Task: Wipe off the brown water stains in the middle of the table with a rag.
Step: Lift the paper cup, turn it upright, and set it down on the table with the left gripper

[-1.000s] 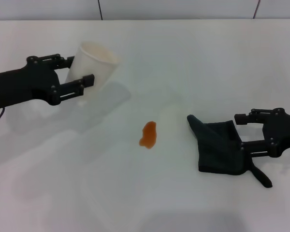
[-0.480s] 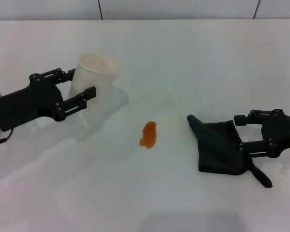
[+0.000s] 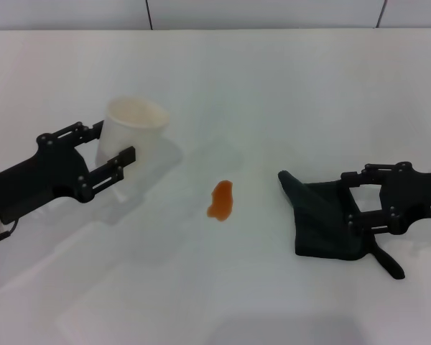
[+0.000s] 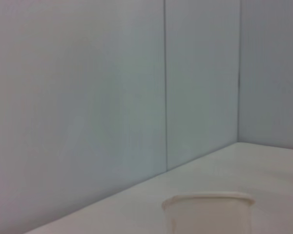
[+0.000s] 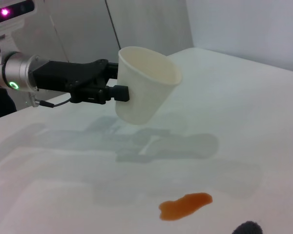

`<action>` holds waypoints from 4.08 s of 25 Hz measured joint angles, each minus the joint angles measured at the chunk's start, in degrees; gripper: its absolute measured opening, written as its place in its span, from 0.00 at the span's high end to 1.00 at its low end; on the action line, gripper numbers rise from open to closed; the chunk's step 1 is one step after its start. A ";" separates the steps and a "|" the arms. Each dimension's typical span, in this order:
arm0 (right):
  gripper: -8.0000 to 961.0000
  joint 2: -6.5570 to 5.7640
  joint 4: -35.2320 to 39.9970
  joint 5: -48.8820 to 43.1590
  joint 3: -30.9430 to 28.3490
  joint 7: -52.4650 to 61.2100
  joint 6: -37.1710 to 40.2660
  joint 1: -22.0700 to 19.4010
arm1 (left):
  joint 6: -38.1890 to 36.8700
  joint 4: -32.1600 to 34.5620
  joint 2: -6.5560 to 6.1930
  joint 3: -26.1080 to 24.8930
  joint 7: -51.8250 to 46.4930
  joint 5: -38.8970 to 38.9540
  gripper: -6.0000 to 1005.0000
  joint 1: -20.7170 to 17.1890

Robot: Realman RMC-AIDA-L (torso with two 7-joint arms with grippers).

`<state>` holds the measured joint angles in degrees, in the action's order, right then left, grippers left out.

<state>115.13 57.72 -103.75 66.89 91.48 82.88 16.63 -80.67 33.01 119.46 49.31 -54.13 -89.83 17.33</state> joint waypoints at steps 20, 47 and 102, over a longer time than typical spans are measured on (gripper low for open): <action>0.14 0.00 -0.78 -0.23 0.80 -1.71 -0.53 1.12 | 2.27 -11.46 0.06 0.07 13.38 3.89 0.40 0.22; 0.14 0.00 -0.67 -1.62 1.68 -1.84 -1.21 2.18 | 3.76 -14.77 0.05 0.26 23.45 3.77 0.40 0.10; 0.14 0.00 -0.03 -1.72 3.77 -1.14 -2.56 2.70 | 3.09 -17.03 0.16 0.02 28.76 3.99 0.39 -0.66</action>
<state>115.14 57.69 -105.47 70.67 90.34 80.32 19.34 -77.58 15.98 119.62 49.33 -25.36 -85.84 16.67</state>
